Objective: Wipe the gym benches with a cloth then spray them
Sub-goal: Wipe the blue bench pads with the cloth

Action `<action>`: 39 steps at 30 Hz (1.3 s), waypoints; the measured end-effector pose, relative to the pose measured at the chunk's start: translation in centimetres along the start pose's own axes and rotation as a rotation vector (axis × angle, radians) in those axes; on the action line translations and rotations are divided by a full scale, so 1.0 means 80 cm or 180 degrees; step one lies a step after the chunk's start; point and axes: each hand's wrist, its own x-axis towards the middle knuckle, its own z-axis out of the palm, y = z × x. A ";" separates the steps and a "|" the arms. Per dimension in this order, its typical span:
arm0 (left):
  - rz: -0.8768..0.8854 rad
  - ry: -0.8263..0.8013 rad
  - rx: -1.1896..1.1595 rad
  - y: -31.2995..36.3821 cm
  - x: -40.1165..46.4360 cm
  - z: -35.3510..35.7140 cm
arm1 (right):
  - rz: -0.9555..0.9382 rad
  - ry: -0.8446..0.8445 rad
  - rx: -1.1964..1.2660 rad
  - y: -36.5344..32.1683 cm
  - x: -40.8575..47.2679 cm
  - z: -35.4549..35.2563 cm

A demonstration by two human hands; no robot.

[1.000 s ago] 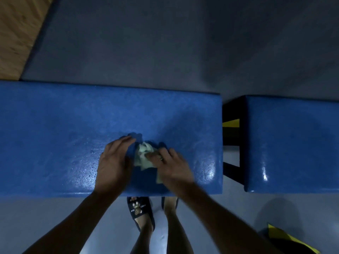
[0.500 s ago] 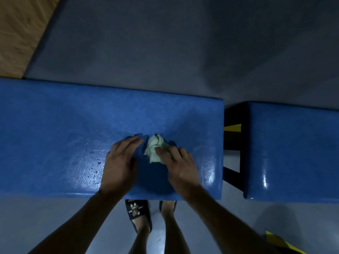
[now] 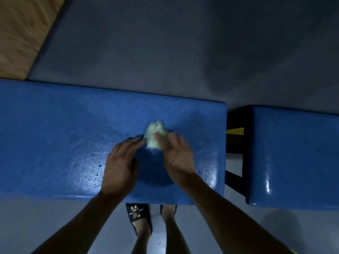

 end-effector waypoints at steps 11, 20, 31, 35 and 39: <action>-0.0052 0.0037 0.0066 0.001 0.003 -0.001 | 0.1279 0.0475 -0.0133 0.172 0.055 -0.075; -0.0158 0.0133 0.0050 -0.007 -0.004 -0.003 | 0.1163 0.0260 0.0310 -0.009 0.111 -0.004; -0.0275 0.0169 0.0019 0.007 0.002 0.002 | 0.0395 -0.0171 -0.0477 0.193 0.072 -0.086; -0.0266 0.0210 -0.0029 0.012 0.003 0.006 | 0.1184 0.0370 0.0199 0.186 0.040 -0.076; -0.0178 0.0157 -0.0034 0.016 0.006 0.009 | 0.1481 0.0498 0.0385 0.142 -0.010 -0.067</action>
